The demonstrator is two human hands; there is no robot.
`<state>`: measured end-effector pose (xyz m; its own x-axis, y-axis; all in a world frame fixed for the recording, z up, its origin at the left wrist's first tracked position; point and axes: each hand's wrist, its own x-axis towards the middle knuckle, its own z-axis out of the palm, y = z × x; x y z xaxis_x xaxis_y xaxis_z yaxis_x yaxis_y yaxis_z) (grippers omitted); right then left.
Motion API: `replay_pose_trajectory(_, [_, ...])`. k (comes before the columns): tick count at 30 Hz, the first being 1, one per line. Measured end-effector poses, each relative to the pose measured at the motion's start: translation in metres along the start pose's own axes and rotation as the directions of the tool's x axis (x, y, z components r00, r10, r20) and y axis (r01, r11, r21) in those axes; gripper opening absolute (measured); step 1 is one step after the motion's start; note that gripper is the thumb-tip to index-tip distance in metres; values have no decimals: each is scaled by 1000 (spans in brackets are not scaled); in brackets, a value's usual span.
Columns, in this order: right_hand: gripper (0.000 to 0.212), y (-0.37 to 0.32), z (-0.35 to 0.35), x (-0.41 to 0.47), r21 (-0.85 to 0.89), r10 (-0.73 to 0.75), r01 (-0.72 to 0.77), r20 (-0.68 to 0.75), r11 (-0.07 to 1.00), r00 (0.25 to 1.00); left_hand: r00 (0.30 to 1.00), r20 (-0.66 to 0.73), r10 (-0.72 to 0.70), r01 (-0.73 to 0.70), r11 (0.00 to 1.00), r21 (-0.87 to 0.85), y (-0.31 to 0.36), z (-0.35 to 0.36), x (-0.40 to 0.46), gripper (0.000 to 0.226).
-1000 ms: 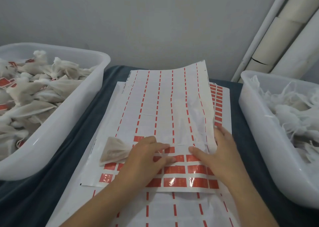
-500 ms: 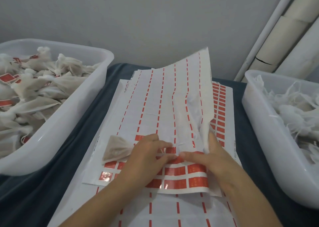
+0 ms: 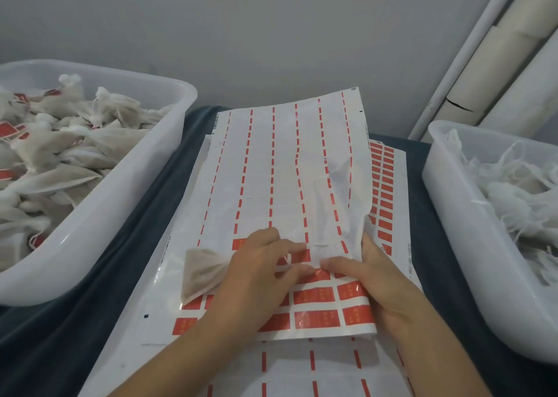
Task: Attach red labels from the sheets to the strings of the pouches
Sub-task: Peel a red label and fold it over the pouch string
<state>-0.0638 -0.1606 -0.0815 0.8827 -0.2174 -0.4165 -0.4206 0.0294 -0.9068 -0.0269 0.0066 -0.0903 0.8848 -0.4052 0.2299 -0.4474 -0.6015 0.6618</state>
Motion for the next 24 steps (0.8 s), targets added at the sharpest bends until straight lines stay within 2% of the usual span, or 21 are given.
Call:
replay_pose_trajectory(10, [64, -3, 9, -6, 145, -96, 83, 83, 986, 992, 998, -61, -16, 12, 998, -69, 6, -4, -3, 29])
replay_pose_trajectory(16, [63, -1, 8, -8, 104, -139, 137, 10, 985, 990, 997, -48, 64, -68, 993, -92, 9, -9, -2, 52])
replay_pose_trajectory(18, [65, -1, 8, -9, 81, -152, 152, -11, 985, 988, 994, -63, 86, -91, 992, -85, 9, -10, -3, 54])
replay_pose_trajectory(22, [67, -5, 9, -11, 49, -172, 173, -36, 984, 984, 991, -104, 88, -94, 994, -60, 11, -11, -4, 48])
replay_pose_trajectory(24, [68, -6, 9, -12, 22, -163, 164, -59, 986, 985, 988, -124, 88, -93, 995, -35, 10, -11, -4, 34])
